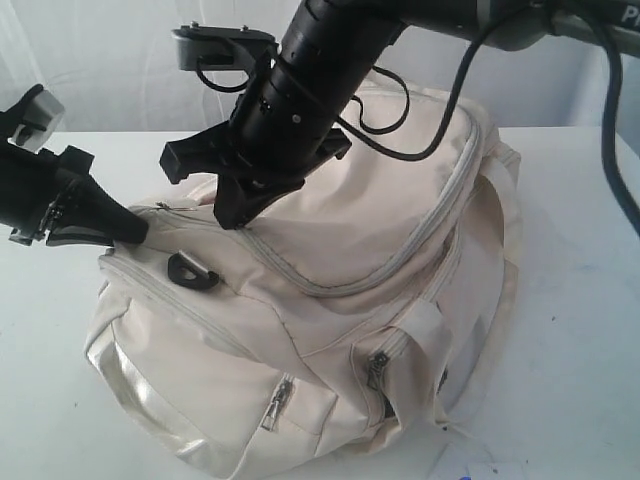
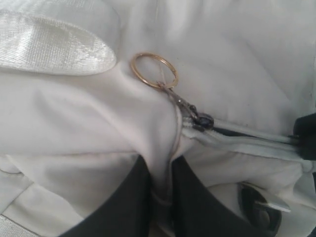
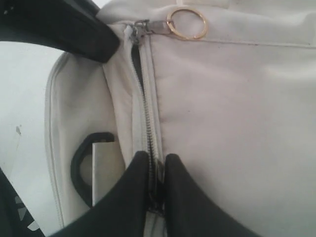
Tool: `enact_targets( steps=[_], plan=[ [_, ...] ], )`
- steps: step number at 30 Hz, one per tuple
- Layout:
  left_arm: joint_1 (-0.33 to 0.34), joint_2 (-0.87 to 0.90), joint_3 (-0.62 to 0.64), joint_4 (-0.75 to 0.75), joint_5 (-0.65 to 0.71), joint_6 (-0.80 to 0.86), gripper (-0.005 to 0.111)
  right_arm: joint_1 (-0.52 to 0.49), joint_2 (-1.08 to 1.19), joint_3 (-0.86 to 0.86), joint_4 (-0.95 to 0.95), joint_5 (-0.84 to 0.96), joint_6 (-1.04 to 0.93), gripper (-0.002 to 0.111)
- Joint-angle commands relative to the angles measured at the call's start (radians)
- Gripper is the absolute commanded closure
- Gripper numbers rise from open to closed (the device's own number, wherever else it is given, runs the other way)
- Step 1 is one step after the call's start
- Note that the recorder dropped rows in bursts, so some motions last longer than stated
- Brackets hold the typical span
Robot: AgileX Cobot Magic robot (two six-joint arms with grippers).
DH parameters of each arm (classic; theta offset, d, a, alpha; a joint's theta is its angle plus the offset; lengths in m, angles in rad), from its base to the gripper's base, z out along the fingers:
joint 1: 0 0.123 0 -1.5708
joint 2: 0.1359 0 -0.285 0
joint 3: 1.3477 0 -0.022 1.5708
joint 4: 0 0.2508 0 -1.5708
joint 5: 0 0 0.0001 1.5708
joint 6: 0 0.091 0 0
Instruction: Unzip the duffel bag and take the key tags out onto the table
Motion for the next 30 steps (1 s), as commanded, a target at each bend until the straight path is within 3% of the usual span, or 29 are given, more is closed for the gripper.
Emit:
enact_targets(
  steps=[1,30],
  plan=[
    [0.002,-0.005,-0.008,-0.023,-0.04,0.019,0.107,-0.007,-0.041,0.06,-0.05,0.075,-0.024,0.108],
    [0.016,-0.013,-0.059,-0.01,-0.132,0.018,0.107,-0.007,-0.225,0.322,-0.132,0.075,-0.038,0.108]
  ],
)
